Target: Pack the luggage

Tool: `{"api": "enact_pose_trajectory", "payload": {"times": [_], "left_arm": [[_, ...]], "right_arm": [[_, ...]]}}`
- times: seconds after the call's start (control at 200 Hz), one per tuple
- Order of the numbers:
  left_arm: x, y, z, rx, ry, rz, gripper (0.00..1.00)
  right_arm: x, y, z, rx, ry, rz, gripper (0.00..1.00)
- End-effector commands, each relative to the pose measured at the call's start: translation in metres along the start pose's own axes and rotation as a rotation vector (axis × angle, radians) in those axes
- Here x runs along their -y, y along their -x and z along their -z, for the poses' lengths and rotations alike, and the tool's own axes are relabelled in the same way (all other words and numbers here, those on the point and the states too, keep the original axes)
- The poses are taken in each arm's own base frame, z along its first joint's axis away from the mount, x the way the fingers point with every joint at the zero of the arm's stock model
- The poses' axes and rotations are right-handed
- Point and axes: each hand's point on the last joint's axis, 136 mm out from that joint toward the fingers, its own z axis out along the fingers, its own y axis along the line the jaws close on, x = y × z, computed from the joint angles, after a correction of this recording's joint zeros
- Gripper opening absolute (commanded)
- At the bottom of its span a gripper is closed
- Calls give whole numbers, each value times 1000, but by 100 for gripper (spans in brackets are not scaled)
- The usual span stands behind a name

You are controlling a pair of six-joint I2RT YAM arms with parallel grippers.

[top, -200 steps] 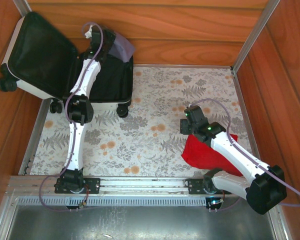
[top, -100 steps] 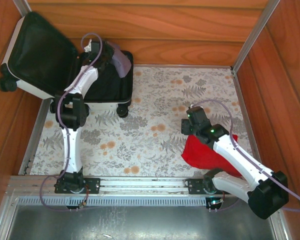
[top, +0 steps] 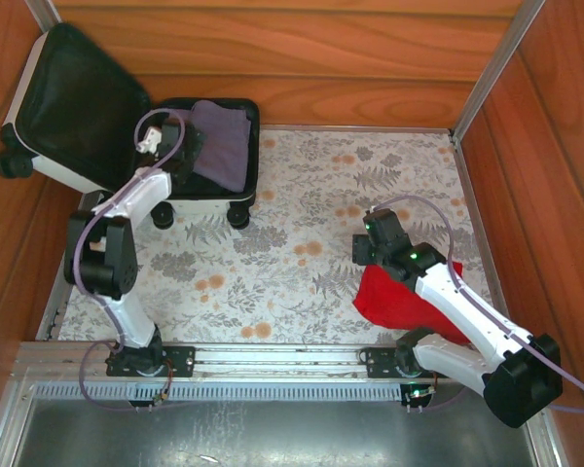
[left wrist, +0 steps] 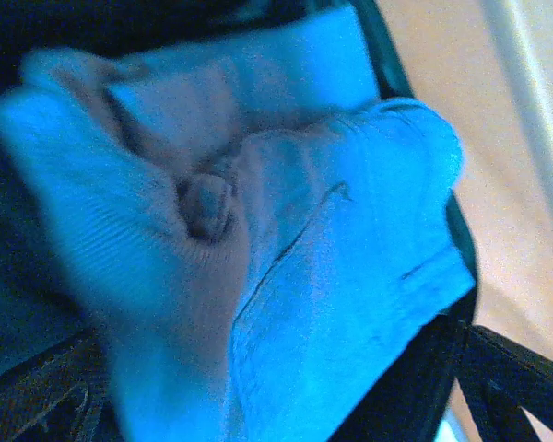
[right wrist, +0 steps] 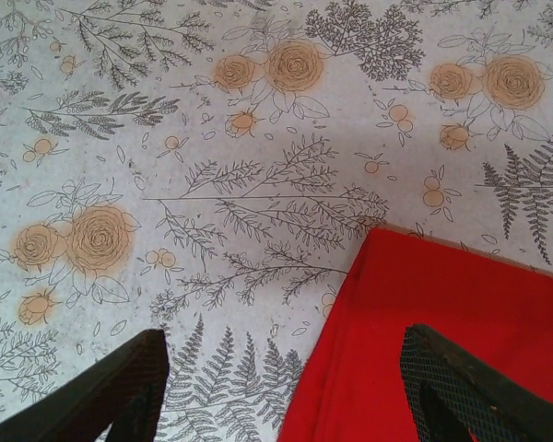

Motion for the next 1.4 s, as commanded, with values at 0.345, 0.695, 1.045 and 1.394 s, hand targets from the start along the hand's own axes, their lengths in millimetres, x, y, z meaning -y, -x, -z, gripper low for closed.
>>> {"api": "enact_pose_trajectory", "payload": {"times": [0.345, 0.695, 1.045, 1.394], "left_arm": [[-47, 20, 89, 77, -4, -285, 100], [-5, -15, 128, -65, -347, -630, 100], [15, -61, 141, -206, -541, -713, 94], [-25, -61, 113, -201, -369, -557, 82]], "right_arm": [[-16, 9, -2, -35, 62, -89, 72], [37, -72, 19, -331, -218, -274, 83], [23, -125, -22, -599, -281, -326, 80], [5, -128, -59, -653, -255, -255, 62]]}}
